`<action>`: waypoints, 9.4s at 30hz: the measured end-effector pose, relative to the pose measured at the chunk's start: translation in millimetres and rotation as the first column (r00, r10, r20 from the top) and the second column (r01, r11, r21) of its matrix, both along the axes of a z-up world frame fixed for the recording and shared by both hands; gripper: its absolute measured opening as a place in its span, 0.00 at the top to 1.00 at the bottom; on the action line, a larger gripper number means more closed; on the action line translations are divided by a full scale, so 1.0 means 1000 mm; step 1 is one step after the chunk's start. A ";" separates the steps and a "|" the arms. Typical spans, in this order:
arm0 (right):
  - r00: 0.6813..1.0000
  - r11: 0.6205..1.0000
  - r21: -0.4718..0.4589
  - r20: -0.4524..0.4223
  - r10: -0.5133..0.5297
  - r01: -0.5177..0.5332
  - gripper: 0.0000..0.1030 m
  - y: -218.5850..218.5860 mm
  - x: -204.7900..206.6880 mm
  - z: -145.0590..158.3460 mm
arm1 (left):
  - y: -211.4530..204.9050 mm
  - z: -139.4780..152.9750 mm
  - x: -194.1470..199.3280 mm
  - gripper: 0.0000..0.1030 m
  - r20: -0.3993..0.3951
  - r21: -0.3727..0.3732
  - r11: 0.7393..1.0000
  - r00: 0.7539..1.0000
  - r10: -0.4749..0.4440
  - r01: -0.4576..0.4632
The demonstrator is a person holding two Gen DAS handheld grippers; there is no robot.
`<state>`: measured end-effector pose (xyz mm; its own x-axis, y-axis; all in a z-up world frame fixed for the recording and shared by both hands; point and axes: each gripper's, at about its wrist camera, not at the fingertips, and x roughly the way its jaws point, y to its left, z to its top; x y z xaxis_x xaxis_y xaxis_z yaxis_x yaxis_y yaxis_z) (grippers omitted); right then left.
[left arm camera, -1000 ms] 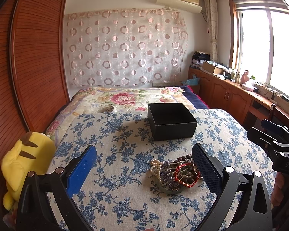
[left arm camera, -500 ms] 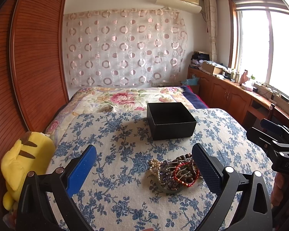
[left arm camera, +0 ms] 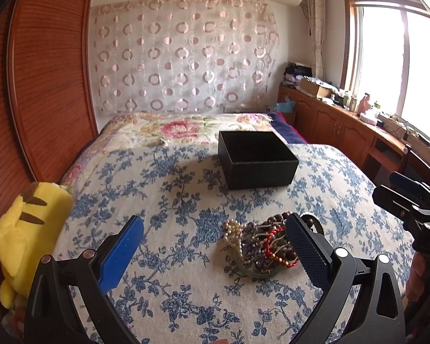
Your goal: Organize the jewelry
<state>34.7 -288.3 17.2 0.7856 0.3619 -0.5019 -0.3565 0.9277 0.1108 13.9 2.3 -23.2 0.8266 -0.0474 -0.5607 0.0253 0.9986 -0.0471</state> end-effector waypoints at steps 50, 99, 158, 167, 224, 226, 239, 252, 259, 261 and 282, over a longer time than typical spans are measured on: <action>0.964 0.985 -0.014 -0.207 0.164 -0.171 0.95 0.007 0.041 -0.054 | -0.047 -0.066 0.047 0.85 -0.213 -0.100 0.964 0.941 -0.263 0.247; 0.985 0.982 -0.131 -0.123 0.121 -0.137 0.95 0.047 0.170 -0.016 | -0.005 0.008 0.098 0.92 -0.004 -0.020 0.984 0.984 -0.179 0.179; 0.979 0.986 -0.008 -0.127 0.162 -0.164 0.87 -0.008 0.072 -0.027 | -0.028 -0.011 0.112 0.51 -0.082 0.050 0.970 0.969 -0.235 0.239; 0.975 0.988 -0.028 -0.168 0.145 -0.151 0.87 -0.009 0.040 -0.049 | -0.016 -0.040 0.076 0.49 -0.150 -0.016 0.973 0.962 -0.229 0.229; 0.962 0.987 -0.043 -0.232 0.143 -0.157 0.72 -0.003 0.018 -0.082 | 0.028 -0.041 0.056 1.00 -0.131 -0.011 0.995 0.986 -0.099 0.098; 0.961 0.986 -0.043 -0.234 0.144 -0.159 0.72 -0.003 0.018 -0.082 | 0.032 -0.042 0.053 1.00 -0.135 -0.015 0.996 0.987 -0.091 0.090; 0.959 0.986 -0.039 -0.244 0.146 -0.160 0.72 -0.003 0.021 -0.083 | 0.022 -0.068 0.046 0.29 -0.226 0.013 0.978 0.953 -0.200 0.208; 0.957 0.986 -0.037 -0.248 0.151 -0.165 0.72 -0.003 0.022 -0.085 | 0.016 -0.080 0.054 0.40 -0.266 -0.015 0.963 0.927 -0.265 0.270; 0.957 0.986 -0.038 -0.248 0.150 -0.164 0.72 -0.002 0.023 -0.086 | 0.018 -0.082 0.049 0.44 -0.276 0.032 0.964 0.930 -0.244 0.263; 0.957 0.985 -0.039 -0.248 0.151 -0.165 0.72 -0.002 0.023 -0.086 | 0.018 -0.083 0.050 0.44 -0.279 0.032 0.966 0.930 -0.239 0.258; 0.956 0.979 -0.068 -0.236 0.173 -0.194 0.72 0.007 0.028 -0.078 | 0.025 -0.075 0.044 0.45 -0.236 0.061 0.976 0.954 -0.187 0.207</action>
